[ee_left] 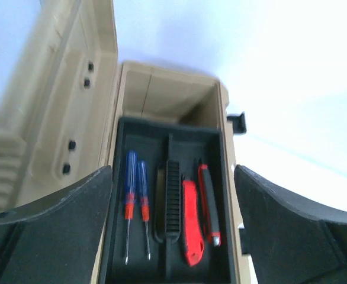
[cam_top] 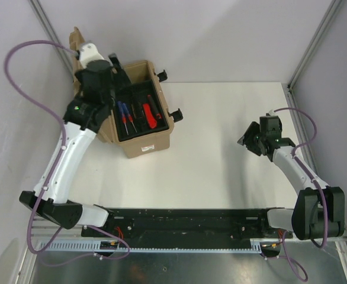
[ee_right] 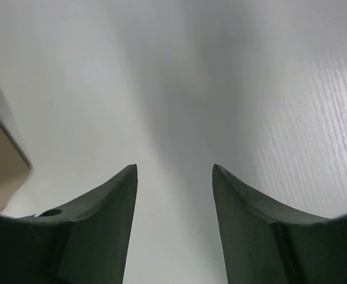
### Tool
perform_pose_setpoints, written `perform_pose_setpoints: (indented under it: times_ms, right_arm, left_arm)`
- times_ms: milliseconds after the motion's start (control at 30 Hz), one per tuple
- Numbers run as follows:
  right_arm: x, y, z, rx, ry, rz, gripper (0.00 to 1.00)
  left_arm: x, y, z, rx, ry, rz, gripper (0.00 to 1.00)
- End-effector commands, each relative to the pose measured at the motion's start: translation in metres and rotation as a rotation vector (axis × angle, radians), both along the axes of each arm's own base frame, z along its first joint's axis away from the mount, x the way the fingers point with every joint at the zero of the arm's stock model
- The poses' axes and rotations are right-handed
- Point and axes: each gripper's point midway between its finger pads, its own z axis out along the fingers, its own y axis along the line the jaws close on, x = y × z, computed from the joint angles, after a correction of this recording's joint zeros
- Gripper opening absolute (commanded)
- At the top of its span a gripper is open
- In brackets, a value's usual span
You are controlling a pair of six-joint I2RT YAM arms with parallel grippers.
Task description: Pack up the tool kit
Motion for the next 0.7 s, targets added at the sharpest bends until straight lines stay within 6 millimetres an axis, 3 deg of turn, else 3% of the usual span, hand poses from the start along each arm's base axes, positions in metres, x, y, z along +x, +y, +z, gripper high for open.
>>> perform_pose_setpoints:
  times_ms: [0,200,333,433,533,667]
  right_arm:
    - [0.009,0.012,0.004,0.023,-0.034,0.019,0.59]
    - [0.009,0.016,0.000,0.016,-0.025,0.028,0.59]
    - [0.012,0.021,-0.001,0.027,-0.034,0.050,0.59]
    - [0.019,0.036,0.002,0.066,-0.062,0.111,0.60]
    - [0.025,0.055,0.005,0.112,-0.093,0.183,0.61]
    - [0.030,0.070,0.000,0.130,-0.083,0.221,0.61]
  left_arm:
    - [0.007,0.022,0.053,-0.037,-0.107,-0.020,0.90]
    - [0.010,0.077,0.072,-0.041,-0.151,0.089,0.99]
    - [0.019,0.103,0.062,-0.047,-0.126,0.108,0.99]
    - [0.027,0.122,0.048,-0.066,-0.095,0.102,0.99]
    - [0.042,0.126,0.033,-0.104,-0.057,0.023,0.99]
    - [0.061,0.112,0.019,-0.125,-0.014,-0.130,1.00]
